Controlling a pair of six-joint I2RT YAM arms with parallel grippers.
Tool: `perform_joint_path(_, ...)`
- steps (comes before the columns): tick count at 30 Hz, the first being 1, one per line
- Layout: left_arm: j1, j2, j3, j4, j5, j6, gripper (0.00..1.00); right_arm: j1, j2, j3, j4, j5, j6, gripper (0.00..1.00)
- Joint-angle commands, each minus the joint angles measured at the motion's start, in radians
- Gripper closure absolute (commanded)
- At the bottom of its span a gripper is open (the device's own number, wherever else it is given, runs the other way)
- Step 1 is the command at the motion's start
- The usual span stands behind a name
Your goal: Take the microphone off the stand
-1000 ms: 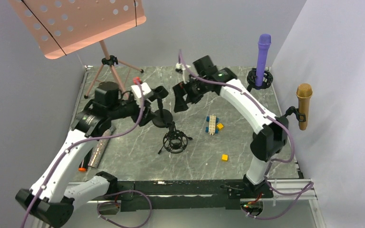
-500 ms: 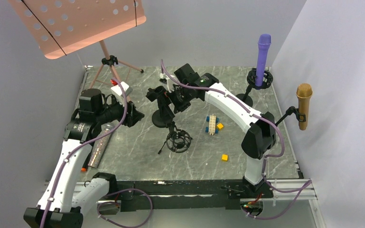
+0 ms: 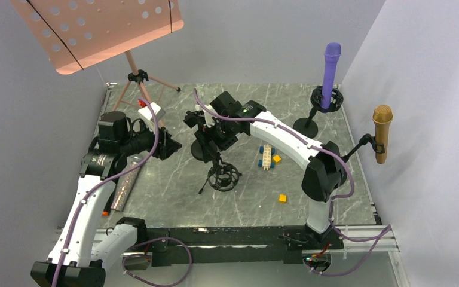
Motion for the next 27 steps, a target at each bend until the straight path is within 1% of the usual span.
perform_joint_path(1,0.016,-0.028,-0.010,0.030,0.034,0.006,0.38,0.011,0.001,-0.011,-0.045,0.117,-0.021,0.17)
perform_joint_path(7,0.031,-0.053,-0.009,0.027,0.045,0.017,0.38,0.017,-0.021,0.020,-0.050,0.164,-0.099,0.28)
perform_joint_path(8,0.034,-0.058,-0.008,0.028,0.044,0.023,0.37,0.017,-0.025,0.025,-0.056,0.169,-0.134,0.31)
perform_joint_path(10,0.037,-0.067,-0.009,0.027,0.045,0.032,0.37,0.013,-0.034,0.047,-0.069,0.178,-0.186,0.41)
perform_joint_path(12,0.043,-0.076,-0.013,0.032,0.045,0.037,0.37,0.009,-0.037,0.069,-0.089,0.185,-0.238,0.57)
perform_joint_path(14,0.050,-0.083,-0.019,0.040,0.048,0.035,0.37,0.000,-0.044,0.078,-0.104,0.190,-0.272,0.68)
perform_joint_path(15,0.055,-0.087,-0.022,0.042,0.050,0.035,0.37,-0.004,-0.050,0.074,-0.107,0.195,-0.280,0.70)
perform_joint_path(24,0.071,-0.061,-0.010,0.055,0.075,0.015,0.37,-0.061,-0.096,0.000,-0.082,0.285,-0.331,0.74)
perform_joint_path(27,0.072,-0.043,0.004,0.063,0.085,0.002,0.38,-0.104,-0.083,0.029,-0.070,0.322,-0.341,0.75)
